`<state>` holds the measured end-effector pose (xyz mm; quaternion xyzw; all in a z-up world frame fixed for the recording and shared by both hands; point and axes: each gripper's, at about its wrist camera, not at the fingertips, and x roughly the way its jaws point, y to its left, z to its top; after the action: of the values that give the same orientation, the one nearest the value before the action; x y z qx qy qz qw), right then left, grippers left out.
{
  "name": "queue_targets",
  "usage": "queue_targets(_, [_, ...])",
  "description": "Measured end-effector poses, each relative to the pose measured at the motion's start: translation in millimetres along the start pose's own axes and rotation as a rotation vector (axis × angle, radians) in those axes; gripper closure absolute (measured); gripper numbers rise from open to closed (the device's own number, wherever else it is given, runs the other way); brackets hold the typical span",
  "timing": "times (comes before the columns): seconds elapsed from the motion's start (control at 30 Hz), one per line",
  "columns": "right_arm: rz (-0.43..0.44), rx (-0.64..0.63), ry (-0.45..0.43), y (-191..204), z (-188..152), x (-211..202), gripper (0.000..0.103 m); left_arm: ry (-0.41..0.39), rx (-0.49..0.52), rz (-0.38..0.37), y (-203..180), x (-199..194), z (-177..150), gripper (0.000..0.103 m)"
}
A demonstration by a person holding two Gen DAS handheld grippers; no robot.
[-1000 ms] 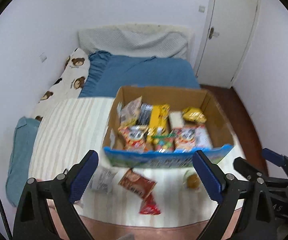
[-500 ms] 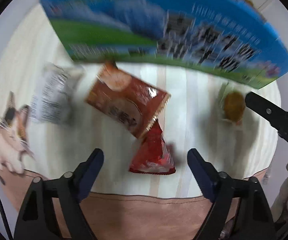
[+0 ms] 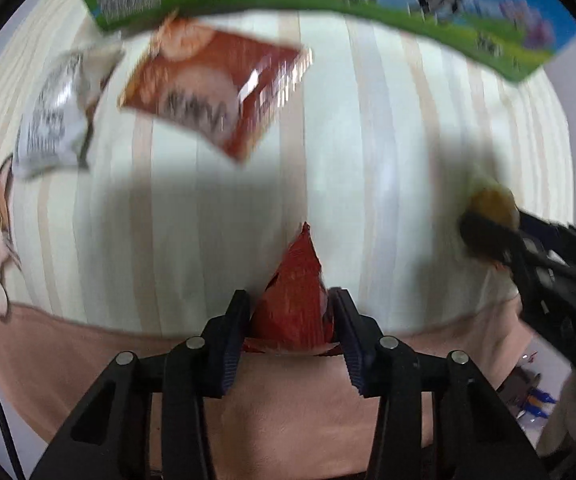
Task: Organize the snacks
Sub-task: 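Grasp the red triangle bag with the left tool while the right tool grasps the orange candy, then carry both items into the box and open both tools to release them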
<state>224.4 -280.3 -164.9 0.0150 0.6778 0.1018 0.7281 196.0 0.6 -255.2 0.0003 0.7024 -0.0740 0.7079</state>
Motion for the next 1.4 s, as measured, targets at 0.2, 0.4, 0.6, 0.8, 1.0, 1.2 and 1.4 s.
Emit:
queue_targets(0.2, [0.004,0.065,0.023,-8,-23,17,0.056,-0.007,-0.002,0.01,-6,14,-5,0.062])
queue_targets(0.4, [-0.005,0.069,-0.054,-2,-23,9,0.057,-0.058,0.027,0.009,-22,-2,7,0.071])
queue_targets(0.6, [0.053,0.05,-0.171,3,-22,-53,0.058,-0.139,0.026,-0.068,-46,-56,12,0.071])
queue_targets(0.8, [0.091,0.011,-0.333,12,31,-150,0.058,-0.315,0.041,-0.171,-57,-162,53,0.071])
queue_targets(1.0, [0.058,0.03,-0.426,-2,98,-183,0.058,-0.439,0.079,-0.123,-37,-240,113,0.071])
queue_targets(1.2, [0.038,0.084,-0.373,-26,159,-165,0.058,-0.359,0.055,-0.014,-4,-223,179,0.071])
queue_targets(1.4, [0.041,0.118,-0.239,-42,189,-127,0.057,-0.226,0.02,0.049,26,-166,212,0.071])
